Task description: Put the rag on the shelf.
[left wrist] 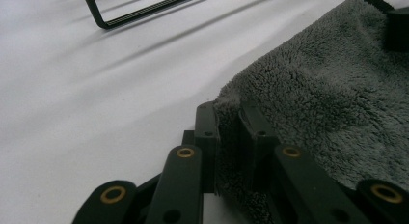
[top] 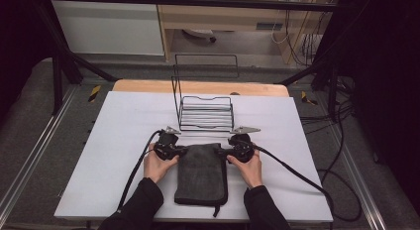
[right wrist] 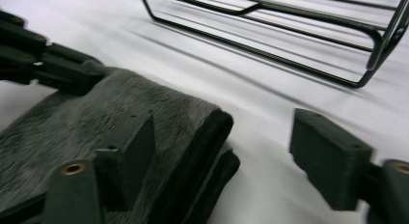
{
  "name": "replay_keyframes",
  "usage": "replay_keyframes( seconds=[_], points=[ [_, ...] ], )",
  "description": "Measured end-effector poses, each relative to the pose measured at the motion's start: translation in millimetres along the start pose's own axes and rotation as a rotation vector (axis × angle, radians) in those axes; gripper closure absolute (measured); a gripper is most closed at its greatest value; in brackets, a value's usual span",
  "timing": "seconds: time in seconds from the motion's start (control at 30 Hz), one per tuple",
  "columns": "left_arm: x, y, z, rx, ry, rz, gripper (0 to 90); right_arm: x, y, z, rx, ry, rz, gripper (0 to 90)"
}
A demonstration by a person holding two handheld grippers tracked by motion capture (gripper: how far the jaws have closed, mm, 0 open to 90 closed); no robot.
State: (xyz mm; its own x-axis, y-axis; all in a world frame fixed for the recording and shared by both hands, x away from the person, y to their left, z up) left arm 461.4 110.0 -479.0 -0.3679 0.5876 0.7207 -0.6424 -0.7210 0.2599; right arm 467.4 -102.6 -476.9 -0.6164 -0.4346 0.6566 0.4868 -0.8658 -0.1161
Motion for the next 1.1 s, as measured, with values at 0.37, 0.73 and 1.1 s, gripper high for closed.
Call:
replay_keyframes(
  seconds=[0.37,0.73,1.1],
  points=[
    [0.4,-1.5,-0.4,-0.007,-0.002,-0.014,78.9,-5.4,-3.5,-5.4,-0.006,-0.067,0.036,58.0],
    [0.8,-2.9,-0.6,-0.009,0.002,-0.032,78.6,-5.3,-4.3,-4.7,-0.075,-0.129,0.097,74.9],
    [12.8,-4.7,1.9,0.023,0.071,-0.085,80.7,9.3,-5.8,3.2,-0.080,-0.081,0.112,79.9]
  ],
)
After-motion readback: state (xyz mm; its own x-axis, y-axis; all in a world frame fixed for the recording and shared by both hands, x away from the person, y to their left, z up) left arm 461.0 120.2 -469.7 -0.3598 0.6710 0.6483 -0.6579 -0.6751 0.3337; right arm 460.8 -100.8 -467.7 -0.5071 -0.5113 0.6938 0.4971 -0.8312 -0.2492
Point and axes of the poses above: each handheld gripper's, and its own axes: x roughly backward along the jaws, z roughly out of its top, y roughly to its right, the point moved 5 cm from there along -x, roughly forward along the jaws, and after that the axes turned 7 degrees about -z, right-handed, at the moved point
